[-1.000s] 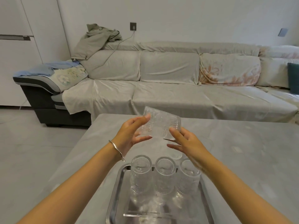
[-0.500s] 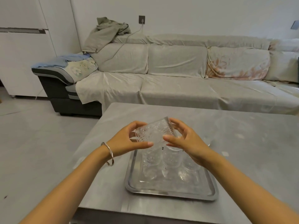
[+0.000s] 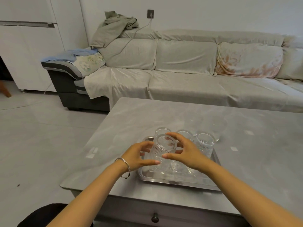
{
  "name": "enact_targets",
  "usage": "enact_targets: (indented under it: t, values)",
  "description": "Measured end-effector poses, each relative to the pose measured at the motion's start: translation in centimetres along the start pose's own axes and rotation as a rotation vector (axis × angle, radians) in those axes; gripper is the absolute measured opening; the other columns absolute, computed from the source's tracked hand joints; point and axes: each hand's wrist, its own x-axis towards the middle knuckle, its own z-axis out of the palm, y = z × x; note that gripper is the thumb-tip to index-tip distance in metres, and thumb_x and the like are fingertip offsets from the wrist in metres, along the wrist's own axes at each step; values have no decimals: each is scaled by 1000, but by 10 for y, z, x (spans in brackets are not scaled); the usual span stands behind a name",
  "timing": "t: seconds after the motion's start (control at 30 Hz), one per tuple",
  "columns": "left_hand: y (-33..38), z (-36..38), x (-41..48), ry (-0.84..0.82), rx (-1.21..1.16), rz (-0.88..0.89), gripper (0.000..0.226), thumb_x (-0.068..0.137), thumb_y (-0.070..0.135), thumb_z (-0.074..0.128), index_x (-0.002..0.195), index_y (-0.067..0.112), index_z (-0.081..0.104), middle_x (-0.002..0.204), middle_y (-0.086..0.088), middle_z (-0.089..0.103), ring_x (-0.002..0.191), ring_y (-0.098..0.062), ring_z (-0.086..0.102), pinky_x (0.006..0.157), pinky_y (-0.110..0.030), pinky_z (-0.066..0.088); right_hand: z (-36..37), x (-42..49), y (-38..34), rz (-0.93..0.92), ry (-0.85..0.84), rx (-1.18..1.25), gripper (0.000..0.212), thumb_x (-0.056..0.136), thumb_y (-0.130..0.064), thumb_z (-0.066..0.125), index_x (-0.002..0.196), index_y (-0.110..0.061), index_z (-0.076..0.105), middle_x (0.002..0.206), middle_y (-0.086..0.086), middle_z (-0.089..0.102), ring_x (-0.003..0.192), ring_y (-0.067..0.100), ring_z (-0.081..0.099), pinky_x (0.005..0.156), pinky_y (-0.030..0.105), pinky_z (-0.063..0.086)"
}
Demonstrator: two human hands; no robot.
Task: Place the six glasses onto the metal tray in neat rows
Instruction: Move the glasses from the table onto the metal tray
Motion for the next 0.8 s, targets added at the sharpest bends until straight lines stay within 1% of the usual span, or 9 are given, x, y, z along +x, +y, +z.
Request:
enact_targets:
  t: [0.13, 0.2, 0.23, 0.3, 0.4, 0.5, 0.6, 0.7, 0.8]
  values:
    - [-8, 2, 4, -13, -22, -27, 55, 54, 51, 81, 101, 52, 53, 105, 22, 62, 101, -2, 60, 82, -18, 51, 3, 5, 7, 16, -16, -22, 74, 66, -38, 81, 129, -35, 43, 128, -11, 51, 113, 13, 54, 89, 28, 53]
    - [-11, 2, 3, -8, 4, -33, 51, 53, 54, 80, 94, 58, 49, 100, 29, 59, 96, 3, 59, 76, -14, 50, 4, 6, 11, 19, -33, -34, 73, 65, -40, 81, 127, -38, 43, 125, -14, 50, 112, 11, 53, 87, 25, 53]
    - [-12, 3, 4, -9, 18, -32, 51, 52, 56, 79, 94, 58, 49, 99, 30, 58, 94, 4, 59, 76, -14, 50, 5, 6, 12, 19, -44, -40, 73, 65, -39, 81, 126, -40, 42, 124, -17, 49, 112, 10, 53, 86, 22, 52]
    - [-13, 3, 5, -24, 45, -25, 55, 53, 58, 78, 100, 53, 50, 101, 25, 60, 92, 1, 61, 77, -17, 52, 6, 6, 15, 14, -54, -66, 74, 65, -39, 81, 128, -40, 42, 123, -21, 47, 111, 7, 52, 83, 17, 49]
    - [-14, 5, 8, -25, 6, -15, 68, 53, 60, 76, 114, 37, 57, 108, 12, 65, 89, -6, 66, 78, -23, 56, 7, 5, 20, 9, -56, -137, 78, 65, -38, 82, 132, -39, 42, 125, -23, 45, 110, 5, 51, 81, 12, 44]
    - [-13, 6, 12, -8, -57, -22, 79, 50, 63, 74, 120, 32, 57, 111, 4, 67, 90, -8, 67, 82, -28, 57, 8, 3, 28, 31, -57, -126, 78, 65, -39, 82, 132, -38, 42, 129, -20, 44, 114, 9, 50, 88, 20, 47]
    - [-13, 6, 13, -20, -84, -34, 70, 58, 53, 77, 121, 32, 56, 114, 2, 66, 93, -9, 67, 84, -30, 56, 9, 2, 29, 54, -47, -102, 78, 65, -39, 81, 132, -37, 42, 130, -17, 45, 115, 11, 50, 86, 22, 49]
    - [-12, 6, 13, -51, -233, -87, 51, 73, 38, 73, 121, 34, 56, 120, 3, 62, 105, -11, 63, 80, -30, 58, 11, 3, 27, 50, -45, -89, 80, 66, -37, 82, 134, -34, 41, 131, -14, 45, 113, 10, 50, 82, 17, 47]
    - [-8, 8, 13, -61, -325, -149, 50, 80, 33, 67, 127, 27, 53, 128, -1, 57, 117, -16, 56, 77, -30, 58, 14, 3, 26, 75, -34, -27, 80, 66, -36, 82, 133, -31, 39, 125, -14, 45, 111, 9, 51, 79, 12, 46]
